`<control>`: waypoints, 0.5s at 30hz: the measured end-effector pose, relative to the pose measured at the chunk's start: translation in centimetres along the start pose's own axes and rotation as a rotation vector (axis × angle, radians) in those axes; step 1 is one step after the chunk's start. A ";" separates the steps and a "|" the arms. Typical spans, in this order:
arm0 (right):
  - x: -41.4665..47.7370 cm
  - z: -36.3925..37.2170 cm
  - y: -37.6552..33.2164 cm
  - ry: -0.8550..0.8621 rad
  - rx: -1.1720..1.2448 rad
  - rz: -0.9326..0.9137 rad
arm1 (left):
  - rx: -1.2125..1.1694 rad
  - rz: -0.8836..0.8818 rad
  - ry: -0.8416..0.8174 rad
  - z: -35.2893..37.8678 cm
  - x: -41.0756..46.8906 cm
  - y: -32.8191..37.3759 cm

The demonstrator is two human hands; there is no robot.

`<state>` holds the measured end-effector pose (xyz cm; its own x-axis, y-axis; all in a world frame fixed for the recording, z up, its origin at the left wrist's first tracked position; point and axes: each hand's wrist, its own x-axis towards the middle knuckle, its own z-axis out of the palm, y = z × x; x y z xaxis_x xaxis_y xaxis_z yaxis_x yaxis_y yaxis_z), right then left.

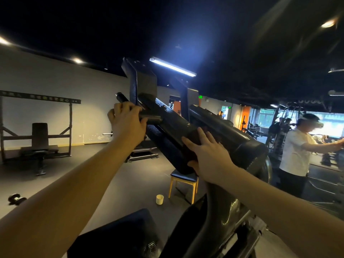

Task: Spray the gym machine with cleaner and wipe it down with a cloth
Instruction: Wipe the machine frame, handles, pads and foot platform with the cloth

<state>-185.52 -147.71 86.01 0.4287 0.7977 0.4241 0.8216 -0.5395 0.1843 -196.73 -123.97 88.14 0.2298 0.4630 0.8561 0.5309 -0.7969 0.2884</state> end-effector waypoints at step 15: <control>16.0 -3.7 -2.7 -0.113 0.327 -0.034 | -0.030 0.053 0.015 1.1 -0.2 -1.8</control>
<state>-182.28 -134.51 95.59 0.4232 0.8484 0.3180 0.9051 -0.4119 -0.1054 -196.80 -122.23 86.94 0.2446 0.4144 0.8766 0.4938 -0.8313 0.2552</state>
